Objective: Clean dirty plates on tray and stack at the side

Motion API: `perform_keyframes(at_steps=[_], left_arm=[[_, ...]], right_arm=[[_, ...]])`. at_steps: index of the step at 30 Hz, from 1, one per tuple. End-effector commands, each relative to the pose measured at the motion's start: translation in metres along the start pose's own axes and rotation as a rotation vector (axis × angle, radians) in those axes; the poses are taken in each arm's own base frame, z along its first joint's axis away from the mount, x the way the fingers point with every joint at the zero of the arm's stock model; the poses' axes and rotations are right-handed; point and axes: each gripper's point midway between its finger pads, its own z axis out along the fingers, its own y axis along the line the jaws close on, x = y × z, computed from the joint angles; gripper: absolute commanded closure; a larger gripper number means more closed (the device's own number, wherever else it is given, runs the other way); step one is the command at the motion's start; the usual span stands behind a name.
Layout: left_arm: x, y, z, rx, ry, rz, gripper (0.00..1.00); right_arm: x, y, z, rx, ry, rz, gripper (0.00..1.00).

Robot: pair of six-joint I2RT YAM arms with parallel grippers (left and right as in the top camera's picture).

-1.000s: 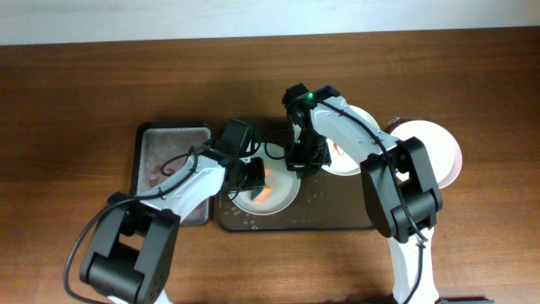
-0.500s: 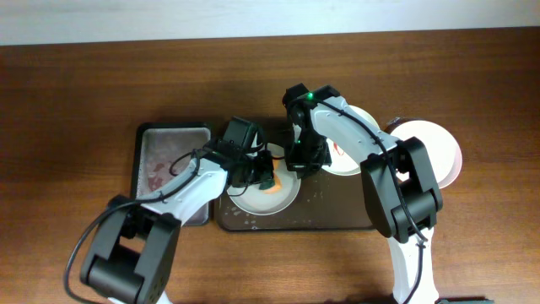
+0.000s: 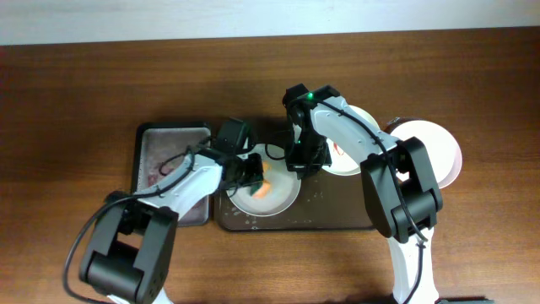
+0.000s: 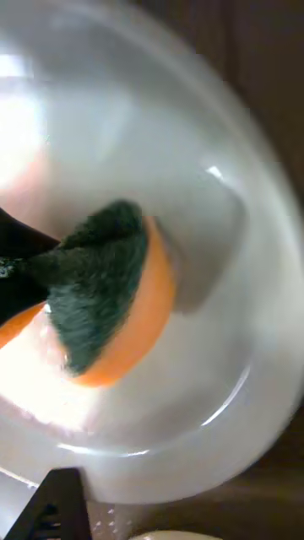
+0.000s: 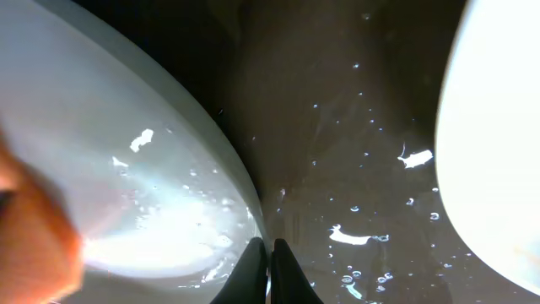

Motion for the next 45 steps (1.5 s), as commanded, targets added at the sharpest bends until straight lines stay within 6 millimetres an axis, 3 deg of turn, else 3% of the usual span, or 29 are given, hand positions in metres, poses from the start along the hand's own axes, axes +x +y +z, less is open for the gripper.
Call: perform_keyframes(at_steps=[1, 4, 6, 9, 13, 16, 18, 23, 28, 32, 34, 37, 38, 39, 41, 43, 44, 45], left_arm=[[-0.019, 0.004, -0.035, -0.025, -0.111, 0.067, 1.00], [-0.020, 0.002, -0.063, -0.030, -0.146, 0.170, 1.00], [-0.020, 0.012, -0.076, -0.081, -0.167, 0.181, 1.00], [-0.027, 0.052, -0.093, -0.233, -0.196, 0.120, 1.00], [-0.031, 0.115, -0.109, -0.316, -0.174, -0.050, 1.00], [-0.036, 0.138, -0.116, -0.348, -0.160, 0.036, 1.00], [-0.034, 0.142, -0.115, -0.361, -0.135, 0.147, 1.00], [-0.029, 0.146, -0.108, -0.365, -0.110, 0.148, 1.00], [-0.029, 0.146, -0.108, -0.366, -0.108, 0.148, 1.00], [-0.026, 0.150, -0.099, -0.369, -0.076, 0.143, 1.00], [-0.025, 0.151, -0.097, -0.370, -0.069, 0.142, 1.00], [-0.025, 0.151, -0.097, -0.370, -0.069, 0.142, 1.00], [-0.025, 0.151, -0.097, -0.370, -0.069, 0.142, 1.00], [-0.025, 0.151, -0.097, -0.370, -0.071, 0.142, 1.00], [-0.028, 0.150, -0.097, -0.368, -0.083, 0.146, 1.00], [-0.032, 0.149, -0.096, -0.366, -0.097, 0.153, 1.00], [-0.034, 0.149, -0.095, -0.365, -0.100, 0.174, 1.00], [-0.034, 0.148, -0.094, -0.361, -0.091, 0.213, 1.00]], right_arm=[[0.002, -0.005, -0.002, 0.013, -0.002, -0.011, 0.96], [-0.001, -0.009, -0.005, 0.040, -0.022, -0.058, 0.96], [-0.004, -0.015, -0.016, 0.079, -0.066, -0.064, 0.96], [-0.008, -0.021, -0.051, 0.133, -0.181, -0.076, 0.96], [-0.006, -0.033, -0.112, 0.236, -0.375, -0.109, 0.96], [-0.001, -0.034, -0.143, 0.316, -0.484, -0.126, 0.96], [0.002, -0.030, -0.150, 0.368, -0.520, -0.149, 0.96], [0.011, -0.007, -0.146, 0.414, -0.541, -0.225, 0.96], [0.010, -0.015, -0.153, 0.468, -0.560, -0.217, 0.96], [0.014, -0.010, -0.147, 0.420, -0.531, -0.219, 0.96], [0.021, 0.000, -0.136, 0.287, -0.468, -0.195, 0.78], [0.025, -0.001, -0.130, 0.137, -0.392, -0.097, 0.70], [0.025, -0.005, -0.128, 0.095, -0.366, -0.076, 0.56], [0.026, -0.010, -0.123, 0.065, -0.337, -0.060, 0.50], [0.032, -0.017, -0.108, 0.018, -0.270, -0.072, 0.46], [0.041, -0.026, -0.084, -0.019, -0.199, -0.060, 0.13], [0.044, -0.032, -0.070, -0.029, -0.171, -0.044, 0.06], [0.047, -0.035, -0.061, -0.043, -0.152, -0.034, 0.06]])
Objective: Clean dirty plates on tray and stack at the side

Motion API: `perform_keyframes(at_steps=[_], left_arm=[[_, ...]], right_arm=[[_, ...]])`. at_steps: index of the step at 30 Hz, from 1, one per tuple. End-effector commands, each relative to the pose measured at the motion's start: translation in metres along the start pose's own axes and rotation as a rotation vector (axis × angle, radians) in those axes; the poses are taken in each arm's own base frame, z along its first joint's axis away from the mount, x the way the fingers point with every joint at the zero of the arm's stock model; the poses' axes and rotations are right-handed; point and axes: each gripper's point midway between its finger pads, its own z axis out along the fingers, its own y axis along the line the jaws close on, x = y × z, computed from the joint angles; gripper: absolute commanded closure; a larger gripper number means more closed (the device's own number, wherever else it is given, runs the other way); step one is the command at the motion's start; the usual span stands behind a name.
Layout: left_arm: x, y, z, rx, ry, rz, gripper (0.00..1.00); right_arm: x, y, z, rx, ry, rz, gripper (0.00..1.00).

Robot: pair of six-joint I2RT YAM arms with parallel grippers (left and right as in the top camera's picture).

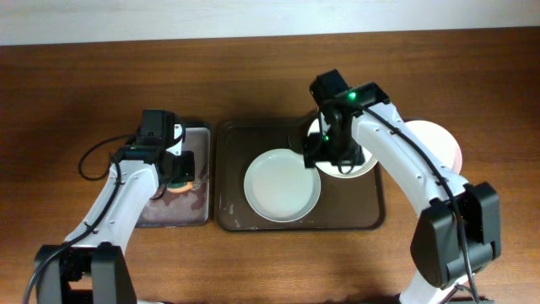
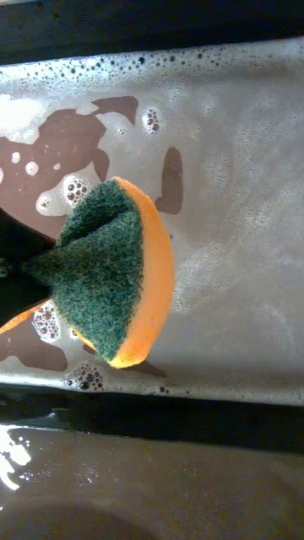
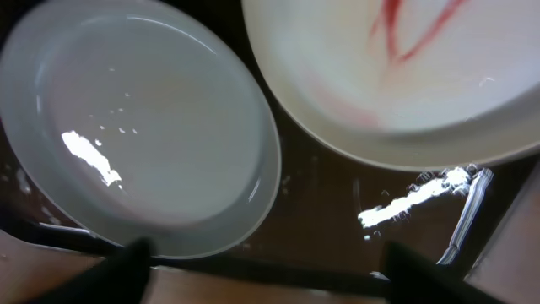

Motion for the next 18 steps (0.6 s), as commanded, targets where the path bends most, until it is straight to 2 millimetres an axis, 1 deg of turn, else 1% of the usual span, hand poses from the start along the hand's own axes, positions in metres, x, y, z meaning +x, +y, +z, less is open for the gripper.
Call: perform_keyframes(at_steps=[1, 2, 4, 6, 7, 8, 9, 10, 11, 12, 15, 17, 18], left_arm=[[0.003, 0.001, 0.008, -0.001, 0.017, 0.128, 1.00], [0.006, 0.001, 0.013, 0.000, 0.034, 0.169, 1.00], [0.015, 0.001, 0.031, 0.001, 0.090, 0.170, 1.00], [0.023, 0.001, 0.041, 0.002, 0.129, 0.171, 1.00], [0.028, 0.001, 0.048, 0.002, 0.153, 0.172, 0.99], [0.031, 0.001, 0.051, 0.003, 0.167, 0.173, 0.97], [0.033, 0.001, 0.055, 0.003, 0.181, 0.173, 0.79], [0.035, 0.001, 0.056, 0.002, 0.186, 0.173, 0.61], [0.035, 0.001, 0.056, 0.002, 0.186, 0.173, 0.55], [0.035, 0.001, 0.056, 0.002, 0.186, 0.173, 0.53], [0.034, 0.002, 0.057, -0.005, 0.184, 0.173, 0.50], [0.033, 0.002, 0.057, -0.005, 0.179, 0.173, 0.50], [0.033, 0.002, 0.057, -0.005, 0.178, 0.173, 0.50]], right_arm=[[0.024, 0.000, 0.026, -0.100, 0.084, 0.021, 0.08], [0.027, -0.001, 0.034, -0.110, 0.091, 0.025, 0.12], [0.030, -0.001, 0.050, -0.130, 0.087, 0.024, 0.26], [0.029, -0.002, 0.056, -0.133, 0.076, 0.022, 0.33], [0.027, -0.001, 0.058, -0.136, 0.066, 0.019, 0.39], [0.026, -0.001, 0.058, -0.138, 0.058, 0.017, 0.46], [0.023, 0.000, 0.059, -0.142, 0.045, 0.015, 0.53], [0.021, 0.000, 0.060, -0.144, 0.036, 0.013, 0.59], [0.019, 0.000, 0.062, -0.147, 0.026, 0.011, 0.59], [0.019, 0.000, 0.066, -0.150, 0.018, 0.013, 0.59], [0.019, -0.001, 0.073, -0.153, 0.008, 0.025, 0.63], [0.017, 0.000, 0.073, -0.156, -0.002, 0.023, 0.64], [0.016, 0.000, 0.073, -0.157, -0.004, 0.022, 0.68]])
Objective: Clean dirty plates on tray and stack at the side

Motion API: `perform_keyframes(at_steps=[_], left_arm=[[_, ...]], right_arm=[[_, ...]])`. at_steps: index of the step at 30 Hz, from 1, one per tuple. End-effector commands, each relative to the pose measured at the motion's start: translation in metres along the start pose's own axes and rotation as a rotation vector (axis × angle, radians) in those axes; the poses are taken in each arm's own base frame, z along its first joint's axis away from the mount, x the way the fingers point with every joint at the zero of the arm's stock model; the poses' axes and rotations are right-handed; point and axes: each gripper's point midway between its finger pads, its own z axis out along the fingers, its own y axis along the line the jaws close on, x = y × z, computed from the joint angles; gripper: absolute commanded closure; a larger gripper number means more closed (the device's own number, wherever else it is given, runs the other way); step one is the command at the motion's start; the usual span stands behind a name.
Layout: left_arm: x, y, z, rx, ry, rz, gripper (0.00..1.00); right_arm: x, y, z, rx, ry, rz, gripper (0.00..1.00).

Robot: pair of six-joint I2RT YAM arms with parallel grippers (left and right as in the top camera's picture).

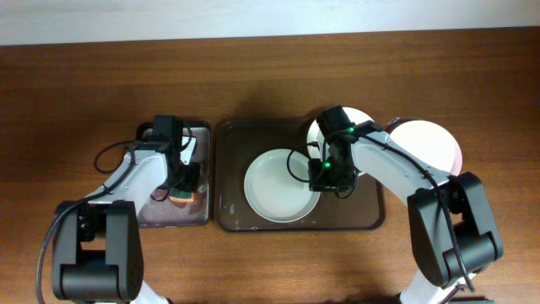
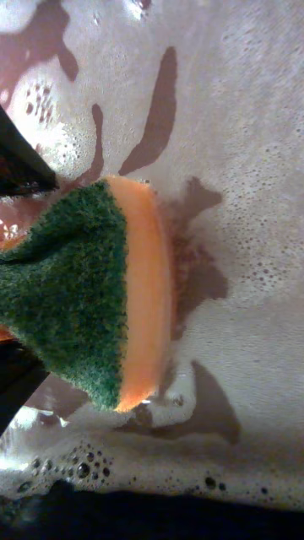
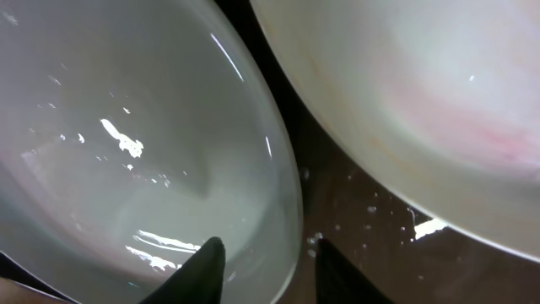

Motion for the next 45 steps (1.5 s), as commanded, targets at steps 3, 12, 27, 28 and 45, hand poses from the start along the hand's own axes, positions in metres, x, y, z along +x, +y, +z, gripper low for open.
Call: perform_keyframes(at_steps=[3, 12, 27, 28, 45], left_arm=[[0.008, 0.001, 0.006, -0.004, 0.032, 0.011, 0.50], [-0.018, 0.015, 0.005, -0.074, -0.076, -0.118, 0.54], [0.004, 0.013, 0.004, -0.071, 0.023, -0.111, 0.42], [0.002, 0.013, 0.003, -0.072, 0.014, -0.111, 0.43], [-0.047, 0.015, -0.013, -0.055, -0.137, -0.122, 0.36]], right_arm=[[-0.001, 0.000, -0.003, -0.008, -0.012, 0.010, 0.72], [-0.003, -0.001, 0.002, -0.005, -0.012, 0.009, 0.79], [-0.003, -0.002, 0.002, -0.005, -0.010, 0.010, 0.79], [-0.003, -0.002, 0.002, -0.005, -0.010, 0.010, 0.79], [-0.005, -0.002, 0.002, -0.004, -0.020, 0.007, 0.69]])
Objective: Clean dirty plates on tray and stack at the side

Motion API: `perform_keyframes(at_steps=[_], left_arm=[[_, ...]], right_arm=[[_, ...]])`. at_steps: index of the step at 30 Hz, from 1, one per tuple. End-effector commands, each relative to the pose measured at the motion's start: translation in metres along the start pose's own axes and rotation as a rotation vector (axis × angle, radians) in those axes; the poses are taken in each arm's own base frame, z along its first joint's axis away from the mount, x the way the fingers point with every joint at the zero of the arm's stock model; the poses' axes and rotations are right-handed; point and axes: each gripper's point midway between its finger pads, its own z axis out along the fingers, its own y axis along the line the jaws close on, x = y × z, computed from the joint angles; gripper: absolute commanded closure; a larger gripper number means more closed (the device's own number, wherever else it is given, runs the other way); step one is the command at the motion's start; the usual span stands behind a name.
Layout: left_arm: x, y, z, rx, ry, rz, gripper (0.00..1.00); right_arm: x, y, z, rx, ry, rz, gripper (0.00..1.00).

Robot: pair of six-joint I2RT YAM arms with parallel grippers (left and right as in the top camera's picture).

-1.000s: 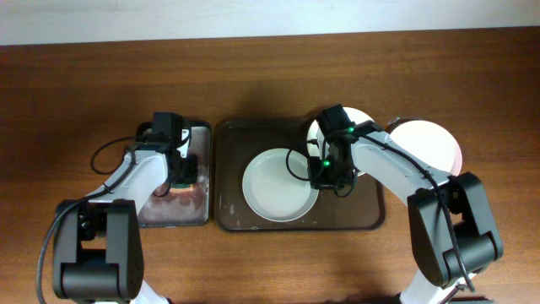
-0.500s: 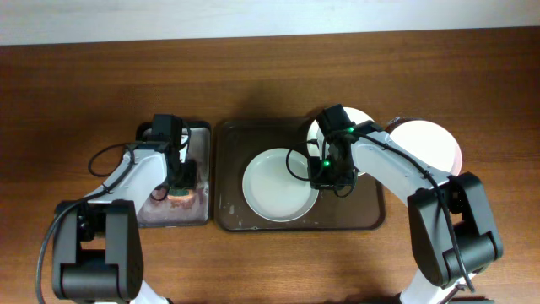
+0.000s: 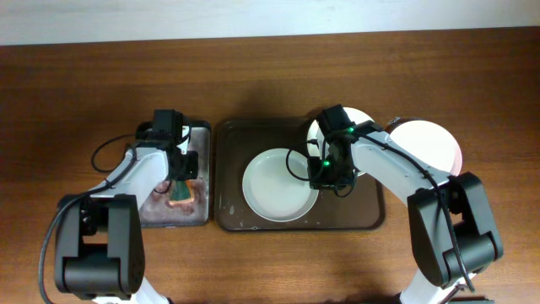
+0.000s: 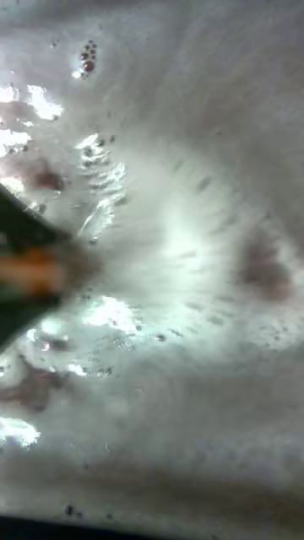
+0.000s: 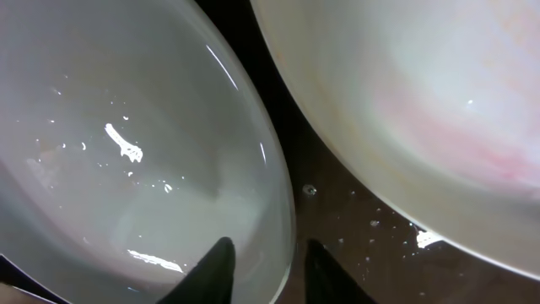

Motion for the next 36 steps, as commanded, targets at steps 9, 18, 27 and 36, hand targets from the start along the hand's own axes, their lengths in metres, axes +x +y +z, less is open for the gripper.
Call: perform_keyframes(at_steps=[9, 18, 27, 36], left_arm=[[0.061, 0.002, -0.014, 0.000, 0.211, 0.000, 0.35], [0.043, 0.008, -0.013, -0.036, 0.135, -0.006, 1.00], [0.028, -0.012, -0.040, 0.098, 0.067, -0.019, 0.27], [0.029, -0.012, -0.040, 0.099, 0.069, -0.018, 0.26]], right_arm=[[-0.006, -0.001, 0.003, -0.005, -0.022, 0.004, 0.69], [-0.006, -0.002, 0.003, -0.005, -0.020, 0.005, 0.70], [-0.004, -0.005, 0.013, 0.003, 0.003, 0.012, 0.64], [-0.007, 0.005, 0.013, -0.051, 0.012, 0.010, 0.96]])
